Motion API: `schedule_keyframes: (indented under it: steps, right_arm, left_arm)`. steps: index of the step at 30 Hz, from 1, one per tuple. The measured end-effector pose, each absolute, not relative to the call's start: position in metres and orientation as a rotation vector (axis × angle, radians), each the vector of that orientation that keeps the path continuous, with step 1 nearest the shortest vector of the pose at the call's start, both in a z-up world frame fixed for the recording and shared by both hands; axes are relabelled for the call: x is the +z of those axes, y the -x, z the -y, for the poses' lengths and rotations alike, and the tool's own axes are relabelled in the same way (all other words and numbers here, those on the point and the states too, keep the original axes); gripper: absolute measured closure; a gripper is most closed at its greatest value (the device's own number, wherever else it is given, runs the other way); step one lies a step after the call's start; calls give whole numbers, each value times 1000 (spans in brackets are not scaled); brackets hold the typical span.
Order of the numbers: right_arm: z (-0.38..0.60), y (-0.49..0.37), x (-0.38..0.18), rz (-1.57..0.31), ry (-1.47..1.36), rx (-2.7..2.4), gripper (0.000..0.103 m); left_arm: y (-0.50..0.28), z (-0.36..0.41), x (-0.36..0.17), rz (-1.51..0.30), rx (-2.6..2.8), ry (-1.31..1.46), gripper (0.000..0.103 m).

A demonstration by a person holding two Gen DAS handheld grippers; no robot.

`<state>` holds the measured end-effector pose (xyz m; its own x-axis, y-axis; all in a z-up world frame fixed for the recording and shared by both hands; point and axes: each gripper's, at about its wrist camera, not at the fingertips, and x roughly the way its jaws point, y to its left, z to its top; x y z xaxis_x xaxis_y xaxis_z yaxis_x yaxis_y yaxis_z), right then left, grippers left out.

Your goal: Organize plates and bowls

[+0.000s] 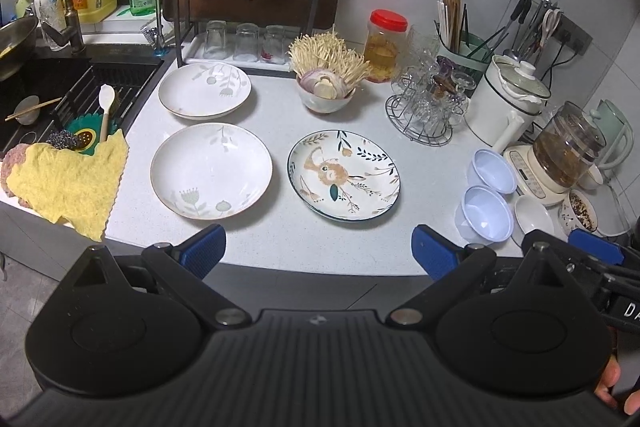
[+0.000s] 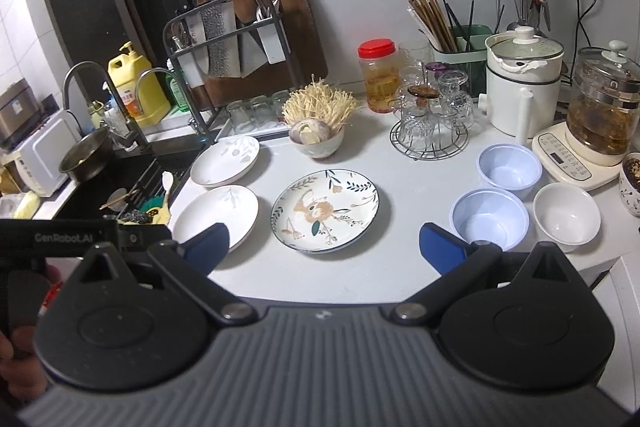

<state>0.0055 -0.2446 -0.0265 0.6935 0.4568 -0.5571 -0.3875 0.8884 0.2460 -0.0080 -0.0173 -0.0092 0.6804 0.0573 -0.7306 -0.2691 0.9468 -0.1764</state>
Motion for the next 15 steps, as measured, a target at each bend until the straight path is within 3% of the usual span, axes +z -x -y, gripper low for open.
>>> schedule_keyframes:
  steps: [15]
  right_arm:
    - [188, -27, -43, -669, -159, 418, 0]
  left_arm:
    - [-40, -65, -32, -827, 87, 292, 2]
